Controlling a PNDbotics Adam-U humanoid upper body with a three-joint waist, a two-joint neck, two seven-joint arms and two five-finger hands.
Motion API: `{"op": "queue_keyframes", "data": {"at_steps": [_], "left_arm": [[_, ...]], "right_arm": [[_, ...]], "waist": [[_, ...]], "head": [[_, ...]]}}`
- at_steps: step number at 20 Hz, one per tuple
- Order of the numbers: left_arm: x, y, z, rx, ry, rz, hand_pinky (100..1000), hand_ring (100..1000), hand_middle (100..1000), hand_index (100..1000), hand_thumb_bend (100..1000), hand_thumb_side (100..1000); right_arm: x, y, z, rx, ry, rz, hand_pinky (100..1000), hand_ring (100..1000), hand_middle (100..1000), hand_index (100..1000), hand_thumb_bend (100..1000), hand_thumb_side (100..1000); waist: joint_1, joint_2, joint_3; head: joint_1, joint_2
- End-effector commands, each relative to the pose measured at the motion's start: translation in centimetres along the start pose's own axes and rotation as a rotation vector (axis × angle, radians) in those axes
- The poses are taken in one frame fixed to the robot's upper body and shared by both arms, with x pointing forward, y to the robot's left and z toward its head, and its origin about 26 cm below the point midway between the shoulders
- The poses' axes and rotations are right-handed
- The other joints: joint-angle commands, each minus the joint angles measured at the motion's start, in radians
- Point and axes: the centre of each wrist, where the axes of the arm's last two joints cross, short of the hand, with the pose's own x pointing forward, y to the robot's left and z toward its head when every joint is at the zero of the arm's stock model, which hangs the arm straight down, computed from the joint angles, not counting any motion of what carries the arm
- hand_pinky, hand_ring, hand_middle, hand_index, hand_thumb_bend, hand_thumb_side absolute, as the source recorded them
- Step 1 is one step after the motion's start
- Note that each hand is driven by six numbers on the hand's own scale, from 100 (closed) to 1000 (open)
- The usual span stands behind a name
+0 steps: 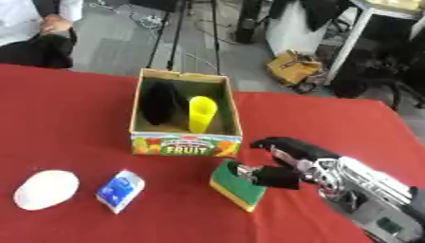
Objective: Pick up objects on the table and place them in the box.
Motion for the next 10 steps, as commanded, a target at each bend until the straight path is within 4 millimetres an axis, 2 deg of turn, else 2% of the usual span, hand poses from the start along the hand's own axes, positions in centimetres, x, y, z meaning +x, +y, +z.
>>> {"op": "queue_keyframes", "data": {"at_steps": [1,10], "left_arm": [[0.30,0.28,-0.83,0.002,-0.031,-0.001,1000,1000,945,971,100,1000],[0.31,0.23,-0.90,-0.005,-0.031,0.001,1000,1000,937,968,100,1000]], "right_arm": [[-0.36,-0.41,-0.22,0.104,0.106,-0.053,961,1000,951,1000,524,1000],[-0.84,0.40,-0.96,0.165,0.094,-0.063,966,1000,957,1000,586,1000]], "waist": [[0.010,-0.014,0.000],[0.010,-0.013,0.003]], "head": [[-0.005,-0.006],[-0.009,-0.006]]}}
